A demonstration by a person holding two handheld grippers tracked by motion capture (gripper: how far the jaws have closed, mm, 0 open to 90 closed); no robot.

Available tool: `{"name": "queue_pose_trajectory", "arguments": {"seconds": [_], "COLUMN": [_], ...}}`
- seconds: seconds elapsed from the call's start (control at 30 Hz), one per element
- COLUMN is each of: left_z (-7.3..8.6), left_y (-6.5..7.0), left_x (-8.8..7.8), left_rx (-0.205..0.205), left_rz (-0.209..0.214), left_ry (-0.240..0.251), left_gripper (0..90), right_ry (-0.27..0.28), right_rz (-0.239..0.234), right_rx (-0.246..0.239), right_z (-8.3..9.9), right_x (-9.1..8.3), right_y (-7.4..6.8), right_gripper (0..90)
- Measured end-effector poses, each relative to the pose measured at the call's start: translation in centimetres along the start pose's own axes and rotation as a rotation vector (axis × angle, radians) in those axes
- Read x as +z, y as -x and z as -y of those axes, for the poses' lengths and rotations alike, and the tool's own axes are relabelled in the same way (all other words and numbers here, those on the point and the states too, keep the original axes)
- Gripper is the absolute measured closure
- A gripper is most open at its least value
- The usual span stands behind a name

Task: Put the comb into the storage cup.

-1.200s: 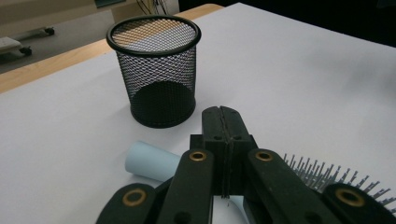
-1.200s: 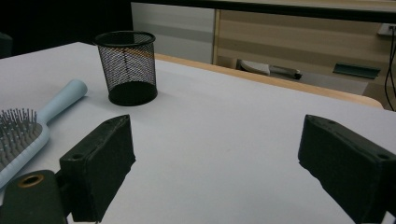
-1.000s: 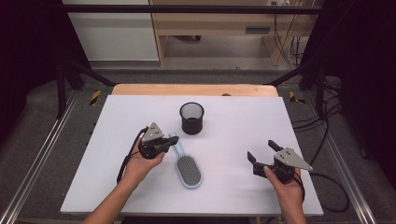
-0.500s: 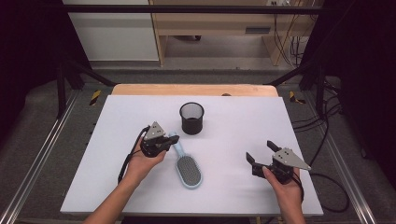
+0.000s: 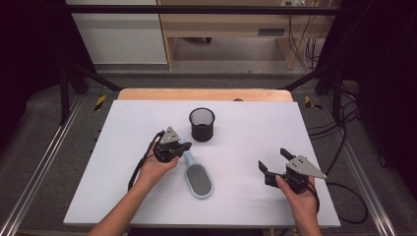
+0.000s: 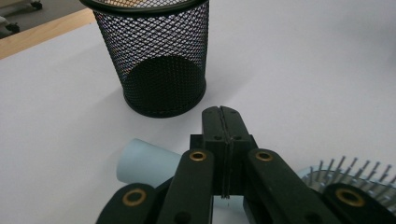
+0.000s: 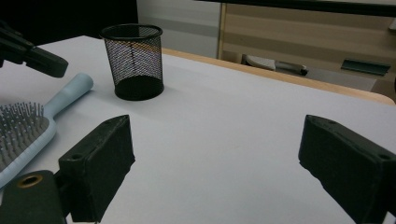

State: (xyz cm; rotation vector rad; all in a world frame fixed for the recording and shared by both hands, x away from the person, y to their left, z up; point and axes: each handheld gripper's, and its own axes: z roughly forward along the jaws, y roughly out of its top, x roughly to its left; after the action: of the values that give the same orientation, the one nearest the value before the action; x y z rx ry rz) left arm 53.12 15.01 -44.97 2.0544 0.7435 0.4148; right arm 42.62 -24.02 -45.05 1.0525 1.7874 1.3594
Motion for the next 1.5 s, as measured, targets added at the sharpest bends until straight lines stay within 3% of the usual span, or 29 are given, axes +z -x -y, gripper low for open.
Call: {"name": "queue_pose_trajectory", "arguments": {"seconds": [0.4, 0.8, 1.27, 1.5], "left_z": [0.3, 0.2, -0.2, 0.4], "left_y": [-0.3, -1.0, -1.0, -1.4], "left_x": [2.0, 2.8, 3.8, 3.2], "left_rx": [0.007, 0.02, 0.113, 0.111], "left_rz": [0.003, -0.003, -0.023, -0.028], "left_ry": [-0.075, -0.125, -0.237, -0.262], "left_gripper": [90.0, 90.0, 90.0, 90.0], "right_ry": [-0.011, -0.02, -0.025, -0.022], "right_rz": [-0.01, -0.018, -0.031, -0.036], "right_rx": [-0.004, -0.002, 0.001, 0.001], "right_z": [0.0, 0.1, 0.2, 0.2], "right_x": [0.1, 0.2, 0.2, 0.1], "right_y": [-0.1, -0.2, -0.4, -0.4], "right_gripper": [10.3, 10.2, 9.9, 9.8]}}
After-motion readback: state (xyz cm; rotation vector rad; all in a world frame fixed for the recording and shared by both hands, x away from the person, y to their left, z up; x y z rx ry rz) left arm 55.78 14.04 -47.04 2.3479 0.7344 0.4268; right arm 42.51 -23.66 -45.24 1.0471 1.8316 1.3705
